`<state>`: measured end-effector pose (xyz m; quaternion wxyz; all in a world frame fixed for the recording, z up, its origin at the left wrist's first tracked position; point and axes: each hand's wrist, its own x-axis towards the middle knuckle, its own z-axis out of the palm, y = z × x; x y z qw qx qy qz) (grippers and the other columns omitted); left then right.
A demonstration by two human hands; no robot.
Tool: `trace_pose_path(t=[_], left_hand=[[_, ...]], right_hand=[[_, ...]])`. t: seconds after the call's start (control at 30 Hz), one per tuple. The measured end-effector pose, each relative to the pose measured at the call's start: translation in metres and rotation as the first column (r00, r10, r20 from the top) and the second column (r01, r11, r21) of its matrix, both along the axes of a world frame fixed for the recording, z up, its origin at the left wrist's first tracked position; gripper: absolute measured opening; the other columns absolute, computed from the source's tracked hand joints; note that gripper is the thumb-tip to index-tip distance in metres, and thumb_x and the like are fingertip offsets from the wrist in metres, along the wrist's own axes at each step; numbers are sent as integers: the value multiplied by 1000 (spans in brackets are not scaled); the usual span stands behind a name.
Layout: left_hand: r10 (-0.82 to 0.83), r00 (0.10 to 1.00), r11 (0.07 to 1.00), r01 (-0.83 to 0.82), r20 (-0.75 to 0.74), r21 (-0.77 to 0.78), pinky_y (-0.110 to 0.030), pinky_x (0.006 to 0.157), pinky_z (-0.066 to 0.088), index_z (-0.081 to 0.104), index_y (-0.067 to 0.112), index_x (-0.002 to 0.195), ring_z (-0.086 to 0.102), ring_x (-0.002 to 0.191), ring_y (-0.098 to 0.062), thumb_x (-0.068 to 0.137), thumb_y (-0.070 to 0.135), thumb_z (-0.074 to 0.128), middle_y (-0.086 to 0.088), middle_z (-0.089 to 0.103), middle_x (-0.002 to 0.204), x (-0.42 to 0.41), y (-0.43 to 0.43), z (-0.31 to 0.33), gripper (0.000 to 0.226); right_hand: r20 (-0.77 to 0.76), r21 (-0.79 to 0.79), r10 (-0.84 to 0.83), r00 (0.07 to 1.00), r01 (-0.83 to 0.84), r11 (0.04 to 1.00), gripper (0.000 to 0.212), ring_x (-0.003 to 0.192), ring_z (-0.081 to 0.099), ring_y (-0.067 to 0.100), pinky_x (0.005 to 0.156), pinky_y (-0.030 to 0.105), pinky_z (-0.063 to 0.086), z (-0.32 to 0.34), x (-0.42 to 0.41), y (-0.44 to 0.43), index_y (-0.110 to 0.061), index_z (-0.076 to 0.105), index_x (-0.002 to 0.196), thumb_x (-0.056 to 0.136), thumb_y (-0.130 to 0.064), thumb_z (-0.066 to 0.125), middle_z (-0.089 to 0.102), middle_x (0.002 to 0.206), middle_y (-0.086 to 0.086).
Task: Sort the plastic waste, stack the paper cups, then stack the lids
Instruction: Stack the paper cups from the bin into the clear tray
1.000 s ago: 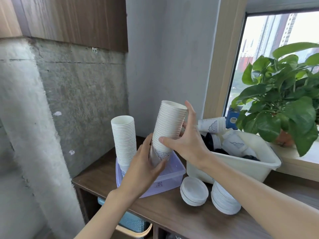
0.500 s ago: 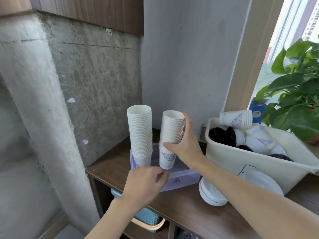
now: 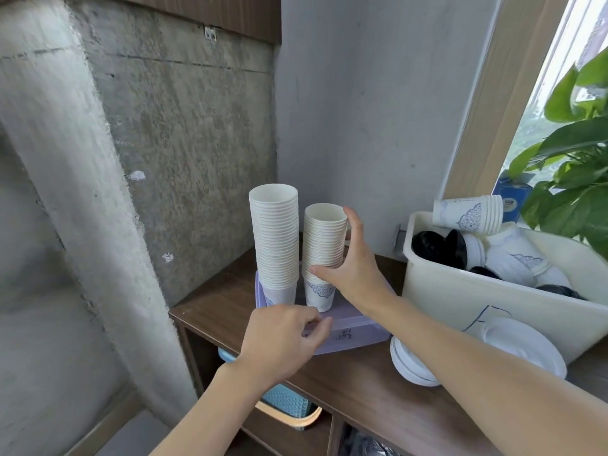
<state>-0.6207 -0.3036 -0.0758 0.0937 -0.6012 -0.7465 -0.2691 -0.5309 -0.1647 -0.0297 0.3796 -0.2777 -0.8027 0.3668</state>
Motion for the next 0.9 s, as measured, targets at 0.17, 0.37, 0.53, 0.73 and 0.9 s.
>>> trace_pose_path(t=[0.17, 0.37, 0.53, 0.73, 0.9], left_hand=[[-26, 1000, 999, 27, 15, -28, -26, 59, 36, 61, 30, 73, 47, 65, -10, 96, 55, 48, 11, 46, 53, -4, 0, 3, 37], [-62, 998, 997, 63, 24, -47, -26, 60, 41, 59, 30, 71, 59, 70, -13, 85, 67, 26, 9, 64, 66, -13, 6, 0, 52], [-65, 998, 996, 65, 5, -64, -30, 63, 47, 64, 25, 76, 62, 73, -13, 85, 68, 24, 8, 68, 71, -18, 11, -1, 59], [-64, 998, 990, 65, 8, -122, -29, 61, 42, 53, 29, 71, 59, 71, -13, 85, 67, 25, 7, 65, 69, -17, 11, 2, 49], [-77, 997, 979, 80, 24, -190, -32, 69, 50, 62, 24, 79, 61, 77, -10, 96, 53, 47, 10, 68, 78, -14, 8, 14, 36]], right_hand=[[26, -18, 8, 1000, -7, 1000, 116, 122, 44, 4, 102, 26, 39, -1, 3, 1, -35, 3, 151, 71, -19, 85, 41, 139, -16], [32, -12, -51, 998, 51, 999, 115, 127, 48, 14, 106, 41, 43, -5, -1, 4, -34, 8, 149, 67, -24, 87, 47, 143, -5], [33, 2, -45, 998, 45, 999, 104, 120, 53, 14, 101, 39, 47, -5, -1, 8, -36, 16, 143, 68, -24, 87, 54, 133, -7], [69, -17, -18, 997, 19, 1000, 94, 112, 54, 12, 89, 24, 41, -5, 5, 9, -27, 21, 142, 71, -22, 84, 54, 121, -10], [153, 7, -43, 987, 43, 999, 98, 117, 54, 16, 100, 39, 46, 2, 15, 9, -32, 17, 144, 70, -37, 81, 50, 133, -1]])
